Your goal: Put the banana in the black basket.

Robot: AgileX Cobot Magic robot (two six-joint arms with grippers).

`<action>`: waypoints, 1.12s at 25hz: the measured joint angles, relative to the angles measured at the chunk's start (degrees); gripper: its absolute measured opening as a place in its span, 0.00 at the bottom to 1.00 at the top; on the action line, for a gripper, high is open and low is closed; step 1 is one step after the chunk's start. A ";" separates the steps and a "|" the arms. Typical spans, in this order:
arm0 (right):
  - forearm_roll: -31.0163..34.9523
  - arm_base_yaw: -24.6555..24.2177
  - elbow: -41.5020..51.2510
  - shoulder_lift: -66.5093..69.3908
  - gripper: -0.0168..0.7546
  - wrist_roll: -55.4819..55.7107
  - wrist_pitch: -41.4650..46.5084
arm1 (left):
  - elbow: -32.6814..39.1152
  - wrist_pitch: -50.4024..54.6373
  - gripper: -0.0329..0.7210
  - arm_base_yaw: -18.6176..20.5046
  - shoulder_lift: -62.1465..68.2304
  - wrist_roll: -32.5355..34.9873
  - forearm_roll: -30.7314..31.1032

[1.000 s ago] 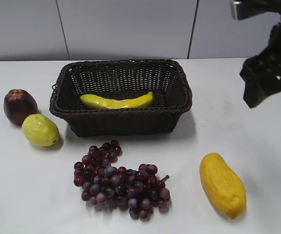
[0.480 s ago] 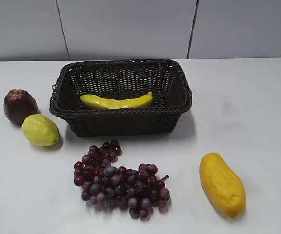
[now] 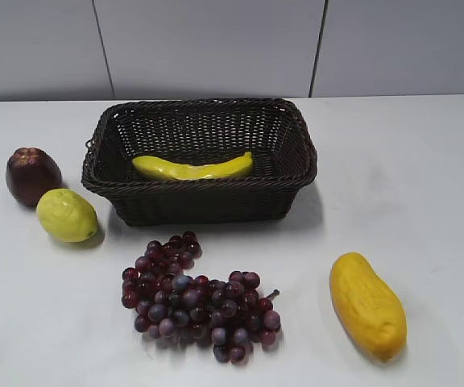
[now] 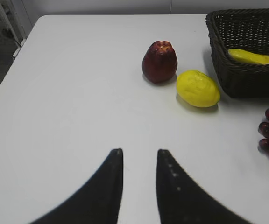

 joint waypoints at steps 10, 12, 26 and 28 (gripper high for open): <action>-0.21 -7.01 0.17 -22.80 0.79 -0.87 2.34 | 0.00 0.00 0.36 0.00 0.00 0.00 0.00; -0.21 -7.78 0.36 -25.72 0.79 -0.87 2.79 | 0.00 0.00 0.36 0.00 0.00 0.00 0.00; 1.96 -11.29 5.28 -40.32 0.79 -2.00 7.93 | 0.00 0.00 0.36 0.00 0.00 0.00 0.00; 2.42 -11.29 5.95 -40.37 0.79 -2.19 8.21 | 0.00 0.00 0.36 0.00 0.00 0.00 0.00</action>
